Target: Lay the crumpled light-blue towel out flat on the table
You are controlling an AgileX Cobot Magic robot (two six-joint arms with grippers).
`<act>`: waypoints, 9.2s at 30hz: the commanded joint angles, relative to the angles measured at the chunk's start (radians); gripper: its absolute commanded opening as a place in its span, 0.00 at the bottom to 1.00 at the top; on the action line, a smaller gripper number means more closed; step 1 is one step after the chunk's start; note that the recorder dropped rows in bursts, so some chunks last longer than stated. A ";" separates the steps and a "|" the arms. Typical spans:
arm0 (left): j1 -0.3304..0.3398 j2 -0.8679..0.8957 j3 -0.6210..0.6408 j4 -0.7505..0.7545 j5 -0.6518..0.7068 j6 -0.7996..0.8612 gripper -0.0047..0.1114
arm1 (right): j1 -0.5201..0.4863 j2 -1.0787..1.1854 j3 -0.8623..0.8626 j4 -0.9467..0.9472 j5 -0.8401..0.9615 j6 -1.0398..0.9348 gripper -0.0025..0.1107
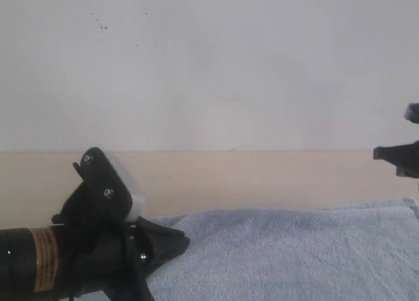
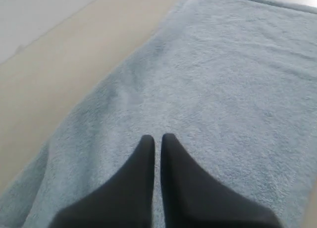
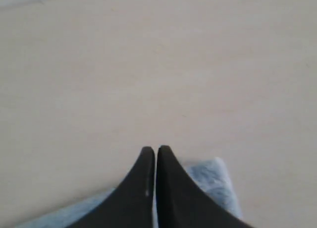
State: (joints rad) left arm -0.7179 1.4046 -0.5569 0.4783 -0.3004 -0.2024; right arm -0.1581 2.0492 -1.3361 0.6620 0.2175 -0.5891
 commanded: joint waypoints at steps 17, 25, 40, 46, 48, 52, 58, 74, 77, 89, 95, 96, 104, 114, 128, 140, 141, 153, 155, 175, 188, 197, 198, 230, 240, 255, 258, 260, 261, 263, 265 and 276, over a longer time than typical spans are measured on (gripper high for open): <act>-0.255 0.036 -0.110 0.087 0.931 -0.185 0.50 | 0.217 -0.427 0.119 -0.424 0.579 0.336 0.02; -0.256 0.040 -0.012 0.112 0.710 0.076 0.50 | 0.228 -0.722 0.524 -0.387 0.334 0.327 0.02; -0.256 0.178 0.055 0.427 0.547 0.099 0.50 | 0.228 -0.805 0.617 -0.291 0.280 0.313 0.02; -0.256 0.178 0.052 0.427 0.541 0.060 0.50 | 0.228 -0.805 0.617 -0.260 0.280 0.310 0.02; -0.256 0.178 0.052 0.455 0.543 0.060 0.50 | 0.228 -0.805 0.617 -0.256 0.283 0.310 0.02; -0.229 0.178 0.052 0.486 0.550 0.060 0.50 | 0.228 -0.805 0.617 -0.241 0.280 0.310 0.02; -0.137 0.178 0.052 0.505 0.529 0.060 0.50 | 0.228 -0.805 0.617 -0.239 0.280 0.309 0.02; -0.115 0.253 0.052 0.507 0.490 0.082 0.50 | 0.228 -0.805 0.617 -0.232 0.284 0.309 0.02; -0.115 0.265 0.045 0.508 0.481 0.107 0.45 | 0.228 -0.805 0.617 -0.226 0.284 0.306 0.02; -0.118 0.253 0.021 0.498 0.525 0.105 0.07 | 0.228 -0.805 0.617 -0.219 0.239 0.306 0.02; -0.118 0.136 -0.009 0.498 0.638 -0.036 0.07 | 0.228 -0.805 0.617 -0.191 0.232 0.306 0.02; -0.118 0.108 -0.011 0.498 0.653 -0.074 0.07 | 0.228 -0.805 0.617 -0.187 0.228 0.306 0.02; -0.118 -0.045 -0.013 0.284 0.766 -0.211 0.07 | 0.228 -0.805 0.617 -0.148 0.216 0.304 0.02; -0.118 -0.047 0.005 -0.028 0.844 0.159 0.10 | 0.228 -0.805 0.617 -0.146 0.240 0.288 0.02; -0.118 -0.012 0.005 -0.173 0.586 0.186 0.60 | 0.228 -0.805 0.617 -0.123 0.244 0.284 0.02; -0.118 0.068 0.005 -0.171 0.671 0.211 0.60 | 0.228 -0.805 0.617 -0.105 0.251 0.283 0.02; -0.118 0.068 0.005 -0.171 0.671 0.211 0.59 | 0.228 -0.805 0.617 -0.103 0.251 0.282 0.02; -0.118 0.068 0.005 -0.144 0.652 0.211 0.12 | 0.228 -0.805 0.617 -0.094 0.279 0.248 0.02; -0.118 0.068 0.005 -0.142 0.652 0.211 0.10 | 0.228 -0.805 0.617 -0.093 0.283 0.241 0.02; -0.059 -0.093 0.002 0.439 0.721 -0.940 0.08 | 0.228 -0.805 0.617 -0.089 0.263 0.230 0.02; -0.063 -0.178 0.046 0.277 0.442 -0.579 0.37 | 0.228 -0.805 0.617 -0.047 0.245 0.206 0.02; -0.063 -0.169 0.046 -0.051 0.935 0.083 0.55 | 0.228 -0.805 0.617 -0.043 0.223 0.206 0.02; -0.063 -0.171 0.046 -0.231 1.019 0.335 0.51 | 0.228 -0.805 0.617 -0.043 0.217 0.206 0.02; -0.061 0.057 0.045 -0.092 0.801 0.429 0.24 | 0.228 -0.805 0.617 -0.017 0.271 0.183 0.02; -0.061 0.055 0.045 -0.092 0.802 0.258 0.07 | 0.228 -0.805 0.617 -0.017 0.273 0.183 0.02; -0.061 0.028 0.099 0.501 0.879 -1.462 0.07 | 0.228 -0.805 0.617 -0.014 0.278 0.175 0.02; -0.061 -0.035 0.151 0.587 0.960 -1.740 0.07 | 0.228 -0.805 0.617 -0.008 0.265 0.175 0.02; -0.061 -0.099 0.195 0.583 1.025 -1.898 0.07 | 0.228 -0.805 0.617 0.009 0.257 0.175 0.02; -0.061 -0.129 0.207 0.573 1.045 -1.899 0.07 | 0.228 -0.805 0.617 0.015 0.249 0.175 0.02; -0.061 -0.206 0.224 0.573 1.138 -1.899 0.07 | 0.228 -0.805 0.617 0.023 0.238 0.175 0.02; -0.061 -0.285 0.226 0.569 1.232 -1.899 0.07 | 0.228 -0.805 0.617 0.033 0.222 0.171 0.02; -0.061 -0.761 0.219 0.540 1.305 -1.888 0.07 | 0.228 -0.805 0.617 0.036 0.219 0.171 0.02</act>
State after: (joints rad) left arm -0.7782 0.7203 -0.3376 1.0645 1.0098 -2.0901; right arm 0.0691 1.2525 -0.7250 0.6894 0.4345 -0.4087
